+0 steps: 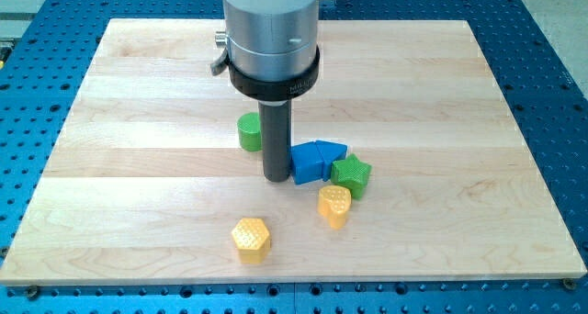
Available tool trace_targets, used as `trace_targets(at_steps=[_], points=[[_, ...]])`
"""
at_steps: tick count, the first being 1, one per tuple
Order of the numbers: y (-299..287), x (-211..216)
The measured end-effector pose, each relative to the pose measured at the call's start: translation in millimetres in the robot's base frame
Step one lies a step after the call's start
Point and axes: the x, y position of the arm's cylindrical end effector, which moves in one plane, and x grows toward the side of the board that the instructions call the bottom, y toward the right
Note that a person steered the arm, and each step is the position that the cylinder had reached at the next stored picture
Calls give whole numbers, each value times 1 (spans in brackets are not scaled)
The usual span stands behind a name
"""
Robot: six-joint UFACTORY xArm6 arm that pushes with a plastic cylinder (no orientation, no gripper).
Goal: Move the green star into the green circle
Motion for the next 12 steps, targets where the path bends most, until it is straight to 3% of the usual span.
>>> trace_targets(at_steps=[1,2,3,4,6,9,10,11,12], points=[[13,36],[68,35],[115,17],[138,-31],[204,-61],[124,-80],[131,-79],[164,-51],[101,-51]])
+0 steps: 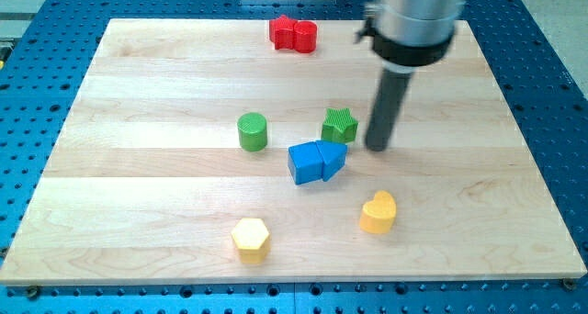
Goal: Move the green star into the green circle
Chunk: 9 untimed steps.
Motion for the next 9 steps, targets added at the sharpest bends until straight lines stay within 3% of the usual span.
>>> trace_targets(at_steps=[2,3,5,7,8,9], points=[[-35,-15],[-11,-40],[-82,-26],[66,36],[92,76],[82,99]])
